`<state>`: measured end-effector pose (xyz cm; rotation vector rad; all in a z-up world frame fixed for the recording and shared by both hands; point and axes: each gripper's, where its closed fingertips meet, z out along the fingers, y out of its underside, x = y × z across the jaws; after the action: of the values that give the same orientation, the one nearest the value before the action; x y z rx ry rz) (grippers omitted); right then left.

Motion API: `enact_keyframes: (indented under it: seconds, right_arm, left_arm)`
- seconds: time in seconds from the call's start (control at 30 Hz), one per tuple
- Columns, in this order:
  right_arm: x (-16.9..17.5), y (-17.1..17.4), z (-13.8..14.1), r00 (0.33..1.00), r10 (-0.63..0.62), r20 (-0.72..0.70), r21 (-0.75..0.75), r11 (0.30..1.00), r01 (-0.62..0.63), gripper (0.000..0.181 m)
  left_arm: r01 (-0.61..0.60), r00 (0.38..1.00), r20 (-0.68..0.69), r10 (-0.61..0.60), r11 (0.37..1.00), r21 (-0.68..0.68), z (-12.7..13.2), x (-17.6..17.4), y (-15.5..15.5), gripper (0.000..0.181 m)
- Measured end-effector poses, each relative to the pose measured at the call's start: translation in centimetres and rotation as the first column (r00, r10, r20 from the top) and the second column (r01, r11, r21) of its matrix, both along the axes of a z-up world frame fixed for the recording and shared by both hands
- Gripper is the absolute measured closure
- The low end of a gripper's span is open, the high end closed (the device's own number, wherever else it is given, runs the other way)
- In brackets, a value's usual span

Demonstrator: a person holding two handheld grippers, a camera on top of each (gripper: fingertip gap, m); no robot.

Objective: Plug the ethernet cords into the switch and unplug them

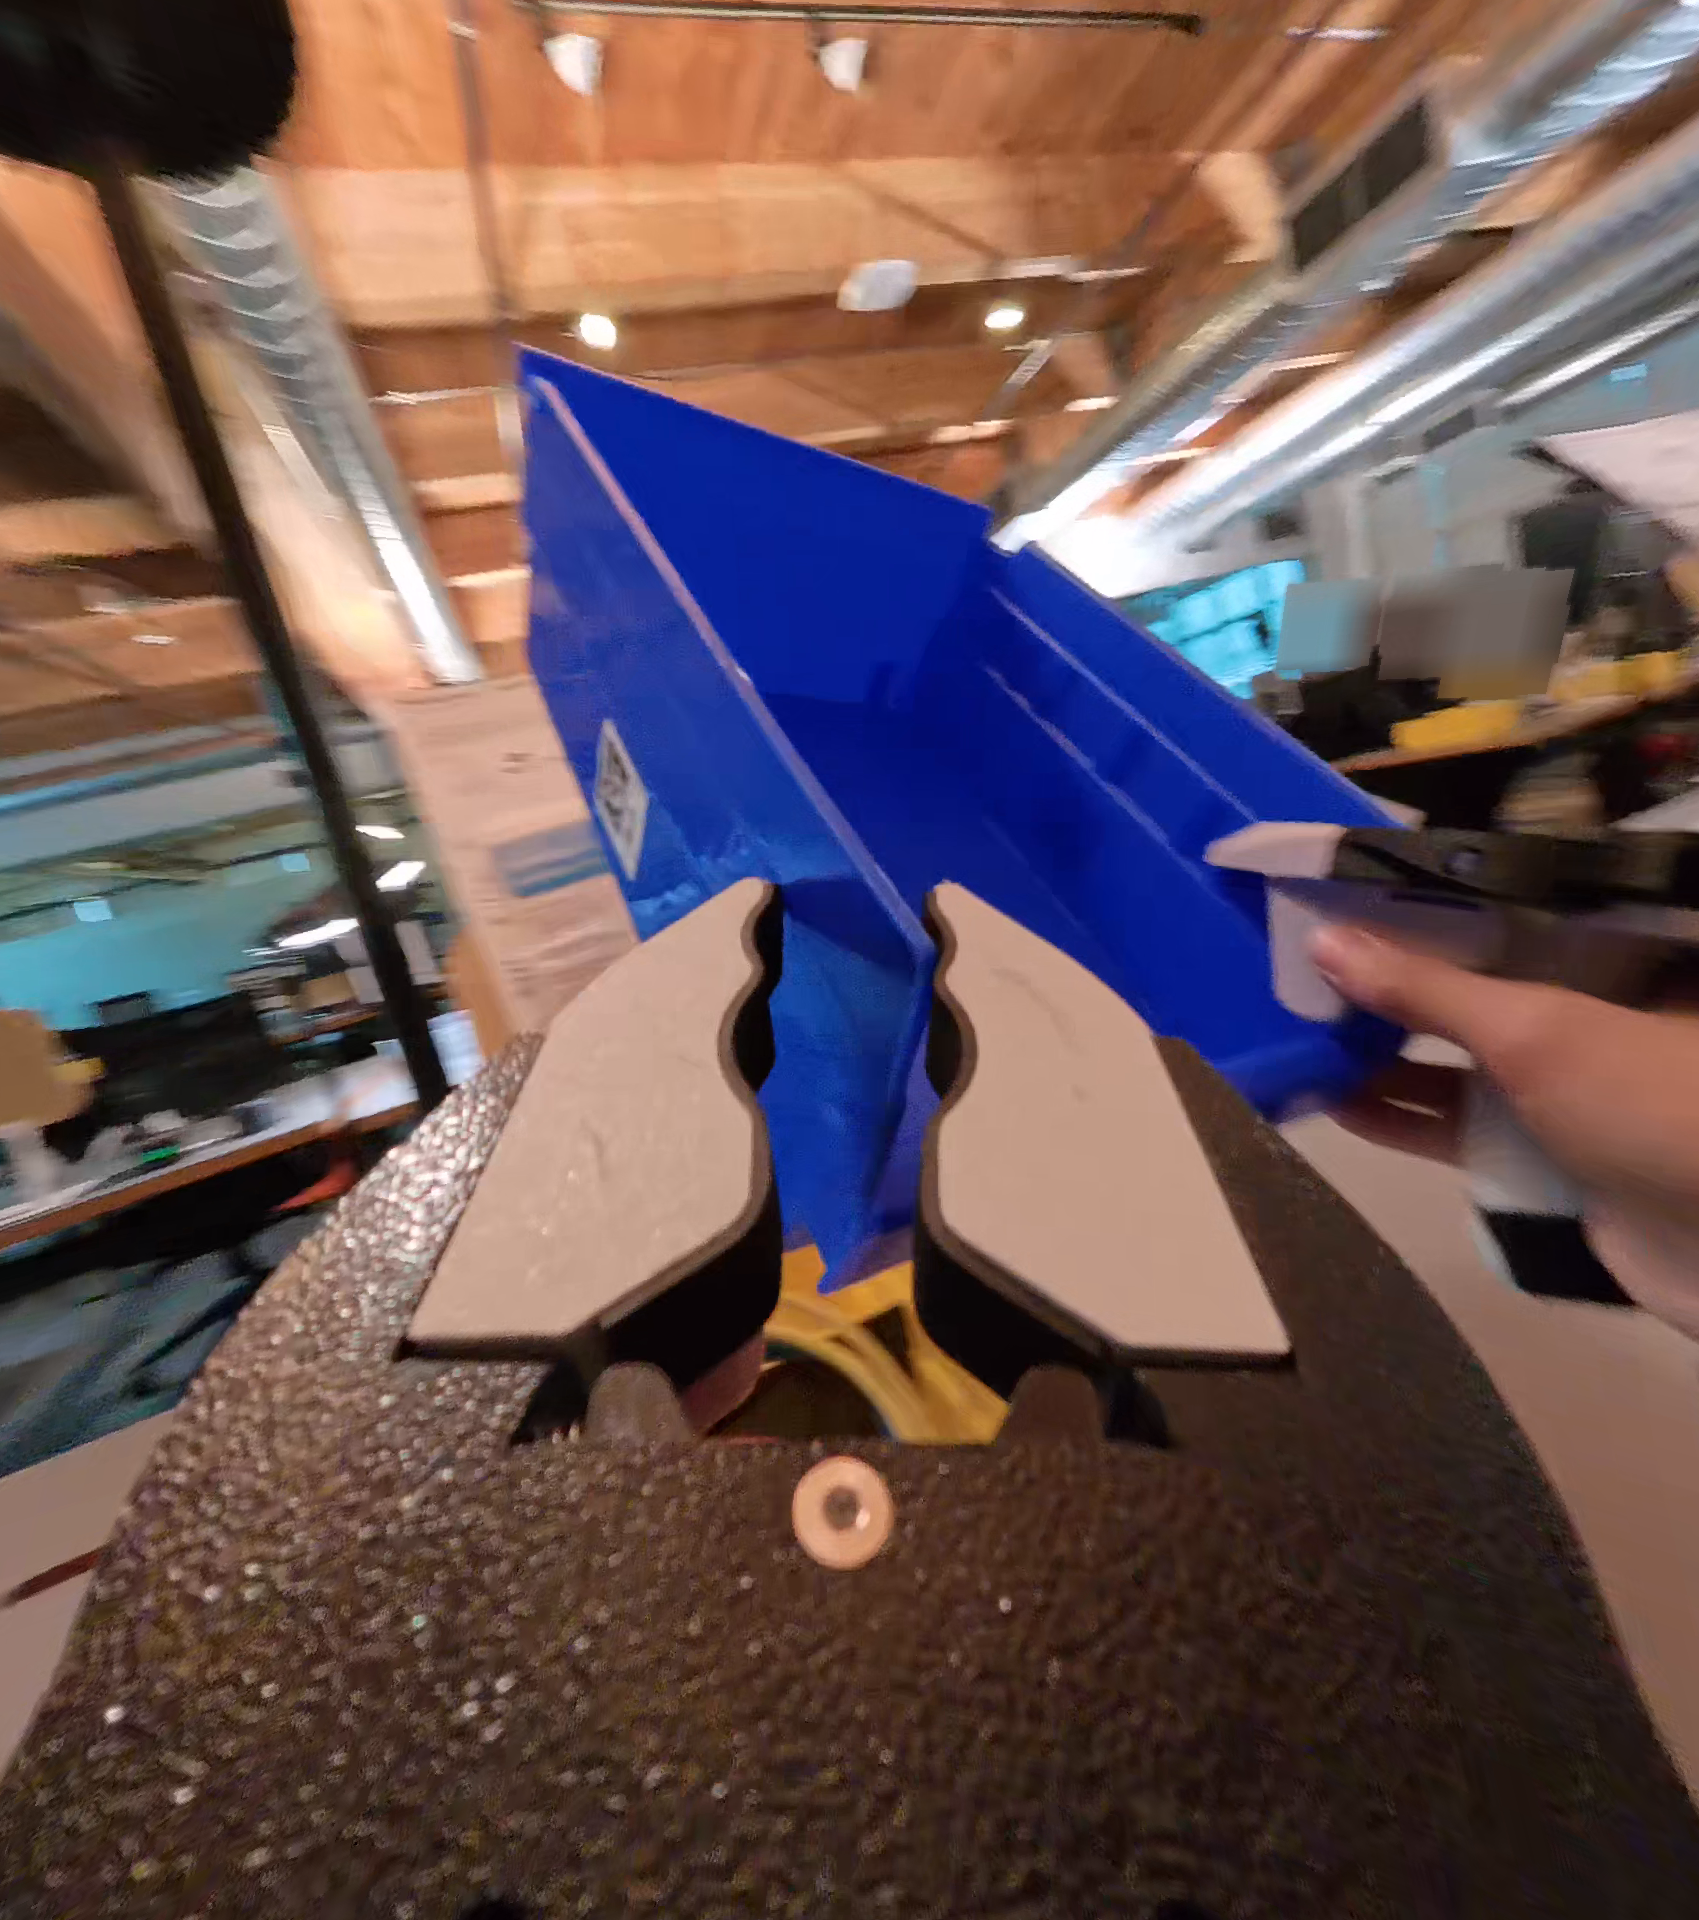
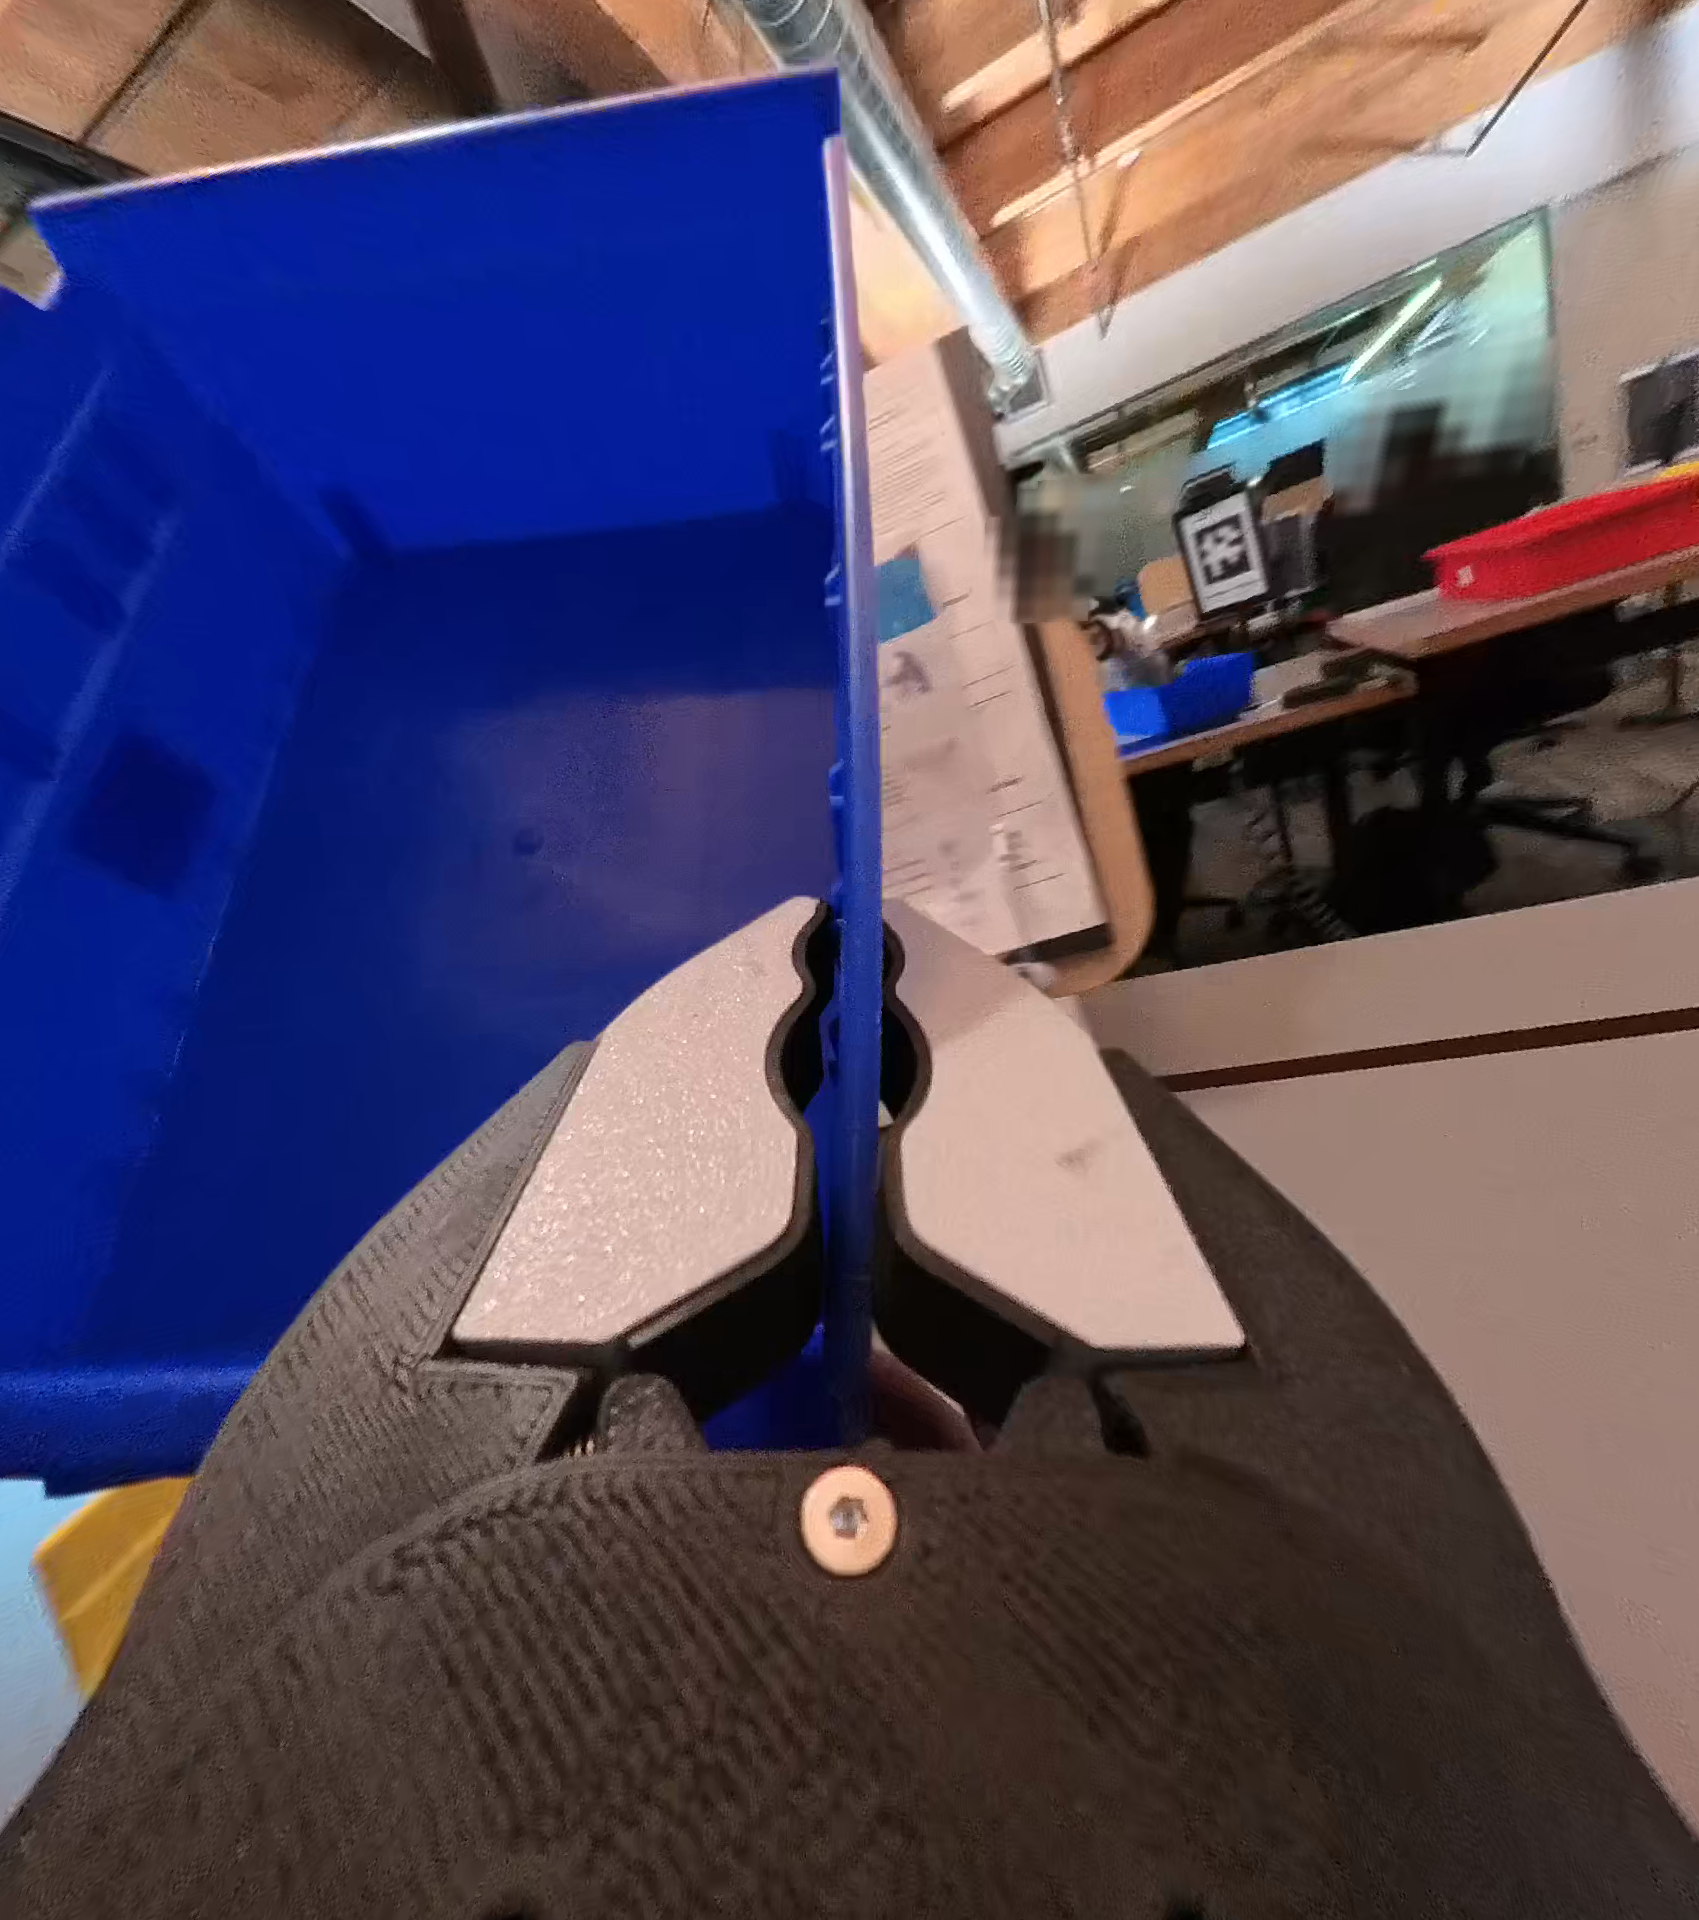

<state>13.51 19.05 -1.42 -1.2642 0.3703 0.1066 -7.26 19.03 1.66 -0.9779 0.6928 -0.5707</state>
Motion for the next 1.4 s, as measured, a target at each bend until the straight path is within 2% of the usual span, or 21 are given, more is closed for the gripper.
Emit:
enact_keyframes:
  seconds: [0.1, 0.2, 0.27, 0.33, 0.43, 0.5, 0.6, 0.67, 0.73, 0.8, 0.87, 0.9, 1.0, 1.2, 1.3, 1.33, 1.4]
  right_arm:
    - [4.9, -2.3, 0.1, 0.989, -0.127, 0.081, -0.029, 0.991, 0.13, 0.178]
    - [11.0, -5.0, -0.8, 0.959, -0.264, 0.106, -0.084, 0.958, 0.273, 0.178]
    - [15.2, -7.0, -1.7, 0.925, -0.34, 0.169, -0.11, 0.926, 0.361, 0.178]
    - [19.0, -8.6, -3.3, 0.896, -0.388, 0.214, -0.165, 0.89, 0.425, 0.178]
    - [23.8, -10.1, -7.0, 0.865, -0.432, 0.255, -0.277, 0.825, 0.493, 0.178]
    - [26.4, -10.6, -9.9, 0.86, -0.442, 0.254, -0.363, 0.781, 0.508, 0.178]
    - [29.0, -10.9, -13.9, 0.852, -0.46, 0.249, -0.467, 0.714, 0.522, 0.178]
    - [30.1, -10.8, -15.9, 0.854, -0.458, 0.245, -0.525, 0.678, 0.515, 0.178]
    - [30.7, -10.3, -17.1, 0.874, -0.441, 0.201, -0.562, 0.679, 0.472, 0.177]
    - [31.2, -9.4, -17.3, 0.892, -0.41, 0.189, -0.577, 0.689, 0.439, 0.177]
    - [31.5, -8.3, -17.6, 0.916, -0.352, 0.193, -0.606, 0.692, 0.394, 0.177]
    - [31.7, -7.7, -17.7, 0.926, -0.326, 0.19, -0.626, 0.686, 0.37, 0.177]
    - [32.4, -6.2, -17.7, 0.941, -0.27, 0.203, -0.648, 0.684, 0.336, 0.176]
    - [34.3, -4.9, -17.8, 0.957, -0.192, 0.219, -0.685, 0.668, 0.291, 0.171]
    - [34.9, -7.2, -14.6, 0.909, -0.308, 0.282, -0.674, 0.61, 0.416, 0.111]
    - [34.2, -7.7, -12.3, 0.881, -0.345, 0.323, -0.63, 0.617, 0.472, 0.107]
    - [30.1, -6.6, -6.9, 0.848, -0.319, 0.423, -0.468, 0.725, 0.505, 0.093]
  left_arm:
    - [0.189, 0.982, -0.036, -0.188, 0.981, 0.046, -0.8, 2.9, -3.2, 0.153]
    - [0.206, 0.968, -0.148, -0.201, 0.978, 0.017, -2.5, 2.9, -3.4, 0.137]
    - [0.126, 0.965, -0.22, -0.143, 0.988, -0.089, -4.8, 1.1, -0.9, 0.13]
    - [-0.021, 0.964, -0.265, -0.04, 0.974, -0.224, -7.6, -2.1, 3.0, 0.123]
    - [-0.229, 0.94, -0.328, 0.098, 0.891, -0.391, -12.1, -7.6, 8.7, 0.112]
    - [-0.29, 0.933, -0.337, 0.126, 0.818, -0.497, -14.7, -9.8, 11.1, 0.105]
    - [-0.306, 0.931, -0.348, 0.107, 0.749, -0.588, -17.6, -10.7, 12.9, 0.11]
    - [-0.313, 0.925, -0.368, 0.093, 0.735, -0.601, -18.8, -10.6, 13.6, 0.122]
    - [-0.322, 0.914, -0.397, 0.079, 0.737, -0.594, -19.7, -10.3, 14.0, 0.138]
    - [-0.315, 0.904, -0.424, 0.052, 0.751, -0.58, -20.0, -10.1, 14.0, 0.164]
    - [-0.385, 0.88, -0.458, 0.125, 0.754, -0.533, -19.9, -11.0, 14.7, 0.175]
    - [-0.42, 0.861, -0.483, 0.157, 0.756, -0.502, -19.8, -11.6, 15.1, 0.176]
    - [-0.405, 0.886, -0.434, 0.164, 0.73, -0.55, -19.8, -12.9, 16.0, 0.178]
    - [-0.449, 0.884, -0.405, 0.235, 0.673, -0.588, -19.8, -18.2, 19.4, 0.178]
    - [-0.461, 0.88, -0.403, 0.251, 0.657, -0.597, -19.8, -21.3, 21.9, 0.178]
    - [-0.476, 0.872, -0.414, 0.26, 0.648, -0.594, -19.8, -22.4, 22.7, 0.178]
    - [-0.511, 0.851, -0.445, 0.278, 0.635, -0.579, -19.9, -24.2, 24.4, 0.176]
